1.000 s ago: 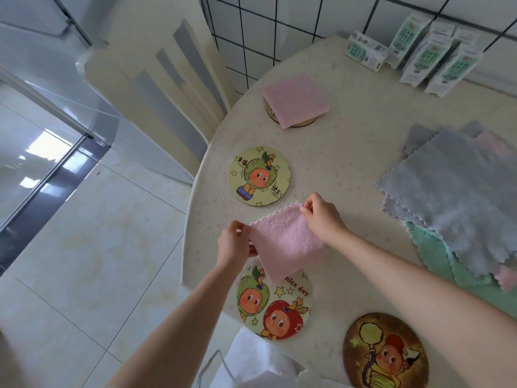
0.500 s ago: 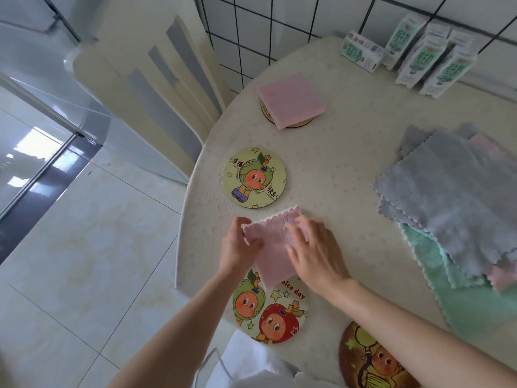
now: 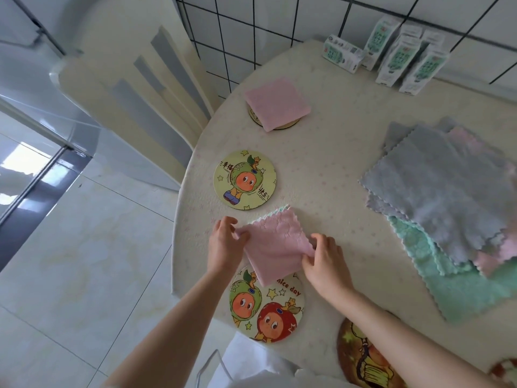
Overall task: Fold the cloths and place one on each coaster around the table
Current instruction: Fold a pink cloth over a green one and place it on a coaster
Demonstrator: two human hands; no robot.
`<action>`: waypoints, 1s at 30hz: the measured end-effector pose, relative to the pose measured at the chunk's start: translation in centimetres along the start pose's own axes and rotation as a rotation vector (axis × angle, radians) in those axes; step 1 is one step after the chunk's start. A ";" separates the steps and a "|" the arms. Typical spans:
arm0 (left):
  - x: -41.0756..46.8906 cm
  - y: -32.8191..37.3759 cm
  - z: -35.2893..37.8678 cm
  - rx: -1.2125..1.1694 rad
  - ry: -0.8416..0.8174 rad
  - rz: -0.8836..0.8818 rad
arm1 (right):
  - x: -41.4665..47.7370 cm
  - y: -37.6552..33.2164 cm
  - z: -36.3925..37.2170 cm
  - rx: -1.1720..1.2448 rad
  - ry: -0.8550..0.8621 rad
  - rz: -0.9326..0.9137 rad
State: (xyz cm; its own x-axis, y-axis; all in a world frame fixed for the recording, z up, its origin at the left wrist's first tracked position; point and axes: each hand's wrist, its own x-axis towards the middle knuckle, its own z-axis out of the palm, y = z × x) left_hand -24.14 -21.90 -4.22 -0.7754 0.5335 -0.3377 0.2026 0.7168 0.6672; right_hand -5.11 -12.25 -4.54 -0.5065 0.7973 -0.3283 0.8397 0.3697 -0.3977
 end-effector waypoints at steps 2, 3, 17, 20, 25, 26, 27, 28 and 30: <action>0.3 0.2 0.0 0.031 -0.025 -0.001 | 0.5 -0.3 -0.2 0.115 -0.068 0.115; 0.4 0.4 0.0 0.055 -0.049 0.000 | 0.8 -0.5 -0.3 0.153 -0.101 0.149; 1.9 2.3 -2.3 -0.582 -0.293 -0.254 | 1.6 -2.8 -2.7 0.848 -0.421 0.477; 3.6 3.4 -2.9 -0.697 -0.227 -0.283 | 2.7 -3.3 -3.6 0.996 -0.443 0.451; 8.5 5.5 -4.5 -0.667 -0.165 -0.221 | 7.0 -5.7 -5.0 1.064 -0.316 0.417; 9.6 5.9 -4.8 -0.644 -0.151 -0.194 | 8.1 -6.4 -5.2 1.078 -0.289 0.417; 10.7 6.2 -5.2 -0.618 -0.139 -0.172 | 9.1 -7.0 -5.3 1.093 -0.267 0.418; 11.9 6.5 -5.5 -0.592 -0.125 -0.152 | 10.1 -7.7 -5.3 1.107 -0.251 0.419; 14.2 7.0 -6.0 -0.545 -0.104 -0.124 | 11.9 -8.9 -5.2 1.118 -0.239 0.421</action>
State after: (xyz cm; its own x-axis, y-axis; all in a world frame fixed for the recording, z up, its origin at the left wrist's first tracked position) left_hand -37.27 -12.03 -0.38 -0.7050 0.5216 -0.4805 -0.2457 0.4559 0.8554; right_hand -17.61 -3.56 -0.47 -0.3572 0.6046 -0.7120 0.3747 -0.6054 -0.7021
